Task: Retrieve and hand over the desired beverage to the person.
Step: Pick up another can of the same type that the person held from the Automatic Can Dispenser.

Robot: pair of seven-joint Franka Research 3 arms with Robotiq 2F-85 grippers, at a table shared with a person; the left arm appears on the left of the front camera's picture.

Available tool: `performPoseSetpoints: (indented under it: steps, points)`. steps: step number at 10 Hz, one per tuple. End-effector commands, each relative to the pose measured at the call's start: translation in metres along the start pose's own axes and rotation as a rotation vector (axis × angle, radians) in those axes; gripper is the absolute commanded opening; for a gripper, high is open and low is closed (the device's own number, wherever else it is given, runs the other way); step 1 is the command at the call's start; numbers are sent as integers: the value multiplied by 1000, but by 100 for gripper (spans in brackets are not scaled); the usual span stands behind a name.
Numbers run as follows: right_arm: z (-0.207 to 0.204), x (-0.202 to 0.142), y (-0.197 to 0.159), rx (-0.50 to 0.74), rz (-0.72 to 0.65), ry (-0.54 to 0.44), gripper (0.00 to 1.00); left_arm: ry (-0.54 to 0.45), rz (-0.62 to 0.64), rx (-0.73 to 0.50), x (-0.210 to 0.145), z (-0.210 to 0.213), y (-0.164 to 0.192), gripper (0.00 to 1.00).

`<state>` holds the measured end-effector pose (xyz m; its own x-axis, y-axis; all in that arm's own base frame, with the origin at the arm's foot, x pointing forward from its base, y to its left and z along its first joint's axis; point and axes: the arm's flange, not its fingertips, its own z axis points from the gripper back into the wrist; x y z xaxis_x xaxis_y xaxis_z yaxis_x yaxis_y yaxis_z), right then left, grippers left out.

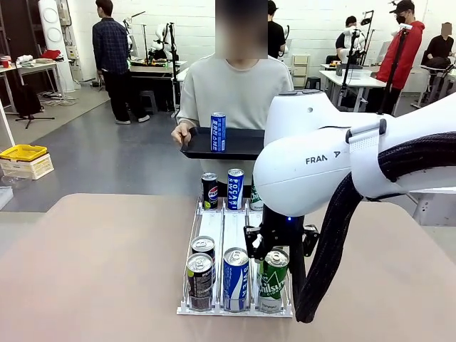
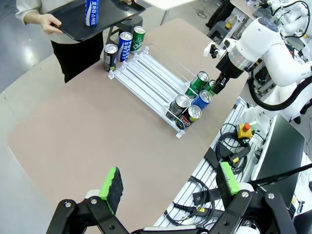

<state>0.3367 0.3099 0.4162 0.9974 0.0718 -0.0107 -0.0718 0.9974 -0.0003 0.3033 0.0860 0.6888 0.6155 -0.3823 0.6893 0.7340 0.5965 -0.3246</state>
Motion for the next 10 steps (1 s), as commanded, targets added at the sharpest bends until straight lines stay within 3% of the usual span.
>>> performPoseSetpoints:
  steps: [1, 7, 9, 10]
  points:
    - [-6, 0, -2, 33, 14, 25, 0, -13, -22, -15, 0, 1, 1, 100]
    - [0, -4, -1, 29, 12, 34, 2, -13, -22, -15, 0, 1, 1, 100]
    - [39, -16, 4, 33, 36, 70, 2, -13, -22, -15, 0, 1, 1, 100]
    - [72, -26, 7, 7, 26, 35, 2, -13, -22, -15, 0, 1, 1, 100]
